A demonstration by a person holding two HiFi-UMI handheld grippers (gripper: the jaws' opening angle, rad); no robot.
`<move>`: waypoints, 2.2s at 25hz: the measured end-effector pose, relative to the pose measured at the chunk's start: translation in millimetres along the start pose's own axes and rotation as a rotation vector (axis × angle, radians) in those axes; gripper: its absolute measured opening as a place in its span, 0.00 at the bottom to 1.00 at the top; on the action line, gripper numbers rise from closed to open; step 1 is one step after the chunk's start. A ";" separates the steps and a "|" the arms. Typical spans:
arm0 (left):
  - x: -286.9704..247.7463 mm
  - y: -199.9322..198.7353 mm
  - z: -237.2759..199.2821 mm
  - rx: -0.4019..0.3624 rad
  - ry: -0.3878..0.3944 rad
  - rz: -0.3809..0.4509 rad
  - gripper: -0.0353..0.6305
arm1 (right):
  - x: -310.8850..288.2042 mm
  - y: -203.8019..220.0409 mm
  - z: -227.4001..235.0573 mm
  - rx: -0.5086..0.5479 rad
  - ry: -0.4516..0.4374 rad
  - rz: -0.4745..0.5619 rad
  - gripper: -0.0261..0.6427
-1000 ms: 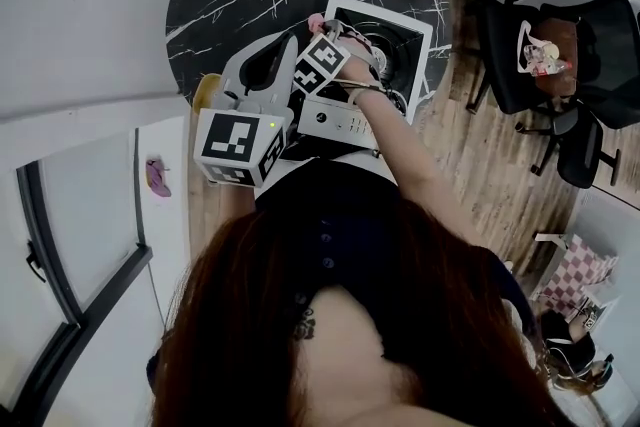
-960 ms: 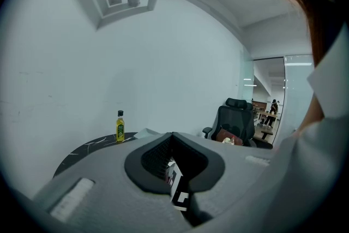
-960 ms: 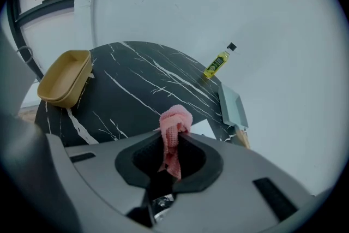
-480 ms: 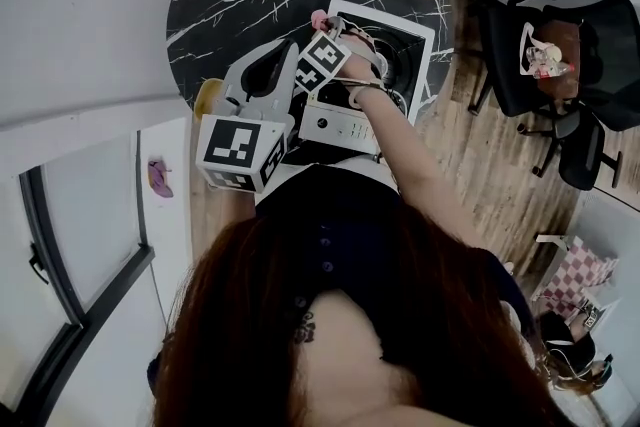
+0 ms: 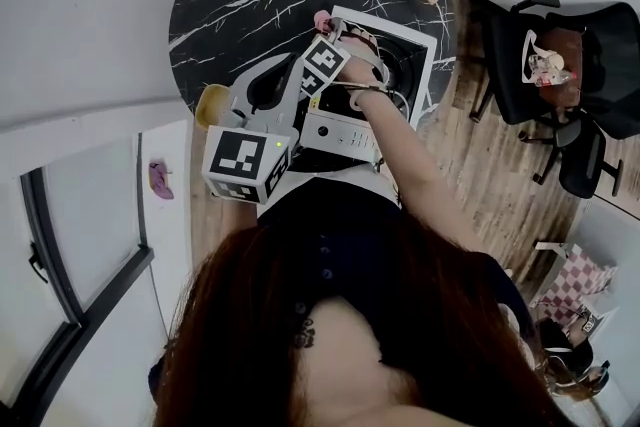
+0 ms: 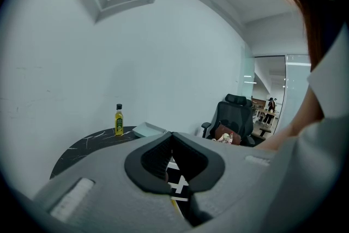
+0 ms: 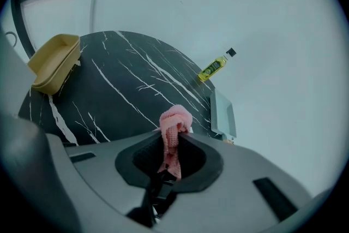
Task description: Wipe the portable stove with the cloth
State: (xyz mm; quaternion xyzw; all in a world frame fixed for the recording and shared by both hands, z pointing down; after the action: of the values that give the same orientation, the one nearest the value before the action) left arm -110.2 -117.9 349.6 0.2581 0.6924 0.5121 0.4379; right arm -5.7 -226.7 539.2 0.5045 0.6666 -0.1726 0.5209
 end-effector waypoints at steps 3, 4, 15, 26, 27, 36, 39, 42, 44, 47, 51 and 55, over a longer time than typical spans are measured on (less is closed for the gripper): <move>0.6 1.6 -0.3 0.001 -0.006 -0.006 0.07 | -2.4 0.2 3.5 0.008 0.009 0.004 0.12; 0.9 1.8 -0.5 0.002 -0.009 -0.006 0.07 | -2.7 0.2 4.6 0.011 0.012 0.005 0.12; -2.4 3.3 -1.2 0.002 -0.022 -0.022 0.07 | -10.5 -2.3 19.9 0.000 0.019 0.017 0.12; -7.6 1.8 -8.5 0.005 -0.058 -0.033 0.07 | -17.4 -6.4 45.5 -0.059 0.029 0.048 0.12; -8.1 1.8 -8.8 0.007 -0.061 -0.035 0.07 | -18.0 -6.6 47.5 -0.067 0.026 0.051 0.12; -9.6 -1.0 -8.6 0.003 -0.077 -0.036 0.07 | -22.6 0.1 64.9 -0.192 -0.007 0.122 0.13; -8.8 -1.7 -9.9 0.002 -0.084 -0.033 0.07 | -23.3 4.5 65.8 -0.221 -0.004 0.139 0.13; -7.5 -2.4 -10.1 -0.001 -0.085 -0.028 0.07 | -17.9 6.0 70.3 -0.271 0.012 0.177 0.13; -6.2 -2.5 -9.9 -0.004 -0.083 -0.026 0.07 | -10.6 4.8 75.6 -0.316 0.020 0.218 0.13; -5.2 -4.4 -8.4 -0.010 -0.078 -0.020 0.07 | 4.7 1.3 84.7 -0.376 0.021 0.291 0.13; -0.9 -6.9 -5.4 -0.022 -0.067 -0.002 0.07 | 26.1 0.1 89.8 -0.414 0.029 0.377 0.13; 2.8 -9.1 -2.8 -0.033 -0.055 0.014 0.07 | 45.2 1.2 90.3 -0.405 0.046 0.444 0.13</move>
State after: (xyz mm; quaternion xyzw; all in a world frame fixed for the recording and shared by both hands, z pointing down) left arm -113.2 -120.0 340.4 0.2695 0.6696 0.5192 0.4576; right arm 44.7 -272.2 464.4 0.5275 0.5726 0.0933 0.6207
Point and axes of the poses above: the fingertips, and each gripper's own axes: x backward along the fingers, z to its right, y out of its underside, the point moved 9 cm from there along x, backward along the fingers, and after that the axes turned 9 degrees about -y, right-handed, at the moved point
